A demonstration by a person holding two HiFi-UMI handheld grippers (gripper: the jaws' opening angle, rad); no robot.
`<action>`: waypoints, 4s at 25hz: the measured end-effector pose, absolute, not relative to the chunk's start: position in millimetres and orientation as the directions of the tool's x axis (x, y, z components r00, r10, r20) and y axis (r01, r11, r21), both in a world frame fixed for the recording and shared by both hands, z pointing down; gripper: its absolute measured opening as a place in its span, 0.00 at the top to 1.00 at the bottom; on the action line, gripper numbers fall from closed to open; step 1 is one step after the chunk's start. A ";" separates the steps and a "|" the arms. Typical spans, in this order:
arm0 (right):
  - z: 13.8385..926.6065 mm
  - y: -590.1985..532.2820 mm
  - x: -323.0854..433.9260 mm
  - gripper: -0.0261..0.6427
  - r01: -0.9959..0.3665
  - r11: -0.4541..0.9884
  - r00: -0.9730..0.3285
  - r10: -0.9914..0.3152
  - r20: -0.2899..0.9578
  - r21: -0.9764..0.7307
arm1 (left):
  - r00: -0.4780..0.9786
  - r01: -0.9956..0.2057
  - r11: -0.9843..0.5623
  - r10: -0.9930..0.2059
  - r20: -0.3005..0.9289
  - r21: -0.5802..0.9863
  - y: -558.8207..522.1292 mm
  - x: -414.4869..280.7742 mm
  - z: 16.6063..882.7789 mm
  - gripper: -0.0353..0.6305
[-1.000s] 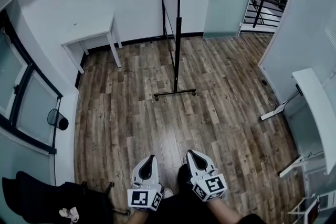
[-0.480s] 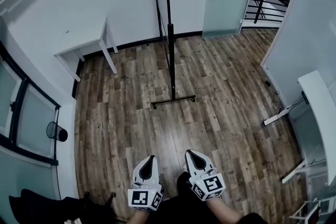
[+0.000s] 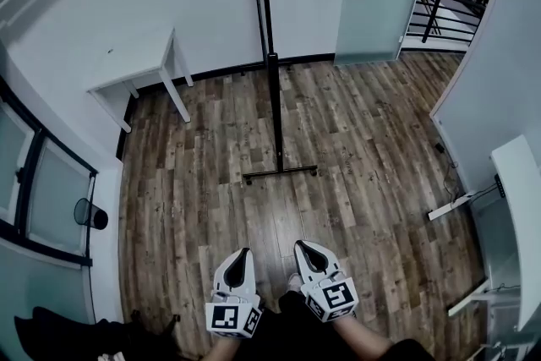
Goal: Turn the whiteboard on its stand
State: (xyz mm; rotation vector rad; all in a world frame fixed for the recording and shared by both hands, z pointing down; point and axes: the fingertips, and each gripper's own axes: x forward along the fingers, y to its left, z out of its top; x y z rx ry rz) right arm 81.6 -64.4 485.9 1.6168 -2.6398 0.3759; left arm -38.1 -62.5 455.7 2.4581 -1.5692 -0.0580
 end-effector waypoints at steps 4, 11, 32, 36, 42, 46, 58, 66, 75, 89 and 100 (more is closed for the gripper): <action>485.1 -94.0 96.8 0.94 -0.879 0.435 -0.465 -0.873 0.148 -0.193 | 0.415 -0.897 -0.390 -0.906 0.088 0.207 -86.1 -25.3 451.0 0.92; 488.7 -133.3 107.2 0.94 -0.882 0.424 -0.456 -0.878 0.147 -0.206 | 0.387 -0.907 -0.363 -0.918 0.084 0.212 -124.5 -21.4 452.6 0.92; 496.2 -346.4 96.5 0.94 -0.923 0.351 -0.374 -0.914 0.155 -0.157 | 0.455 -0.876 -0.435 -0.889 0.055 0.209 -350.9 -32.8 450.2 0.92; 497.0 -389.0 89.3 0.94 -0.929 0.338 -0.360 -0.919 0.162 -0.151 | 0.472 -0.869 -0.453 -0.880 0.057 0.202 -389.9 -39.9 447.5 0.92; 501.8 -445.3 79.6 0.94 -0.942 0.304 -0.326 -0.930 0.170 -0.143 | 0.499 -0.853 -0.477 -0.864 0.061 0.212 -443.0 -48.6 451.1 0.92; 510.4 -482.2 78.6 0.94 -0.950 0.280 -0.301 -0.938 0.174 -0.135 | 0.524 -0.840 -0.501 -0.848 0.074 0.209 -472.5 -51.2 461.4 0.92; 535.9 -596.1 88.0 0.83 -0.972 0.204 -0.225 -0.953 0.203 -0.116 | 0.575 -0.810 -0.553 -0.815 0.075 0.197 -542.6 -56.0 467.8 0.92; 568.2 -658.3 104.2 0.73 -0.986 0.138 -0.157 -0.954 0.256 -0.088 | 0.576 -0.808 -0.550 -0.812 0.092 0.210 -561.6 -57.3 477.7 0.92; 610.5 -703.9 115.3 0.66 -0.993 0.106 -0.119 -0.933 0.339 -0.057 | 0.573 -0.811 -0.543 -0.812 0.111 0.219 -569.3 -61.1 484.1 0.92; 621.1 -735.0 114.7 0.66 -0.995 0.096 -0.103 -0.931 0.350 -0.036 | 0.558 -0.821 -0.525 -0.822 0.115 0.227 -571.1 -69.3 487.9 0.92; 618.0 -741.1 116.1 0.67 -0.996 0.088 -0.088 -0.939 0.332 -0.015 | 0.520 -0.843 -0.484 -0.845 0.125 0.236 -571.0 -82.4 487.0 0.92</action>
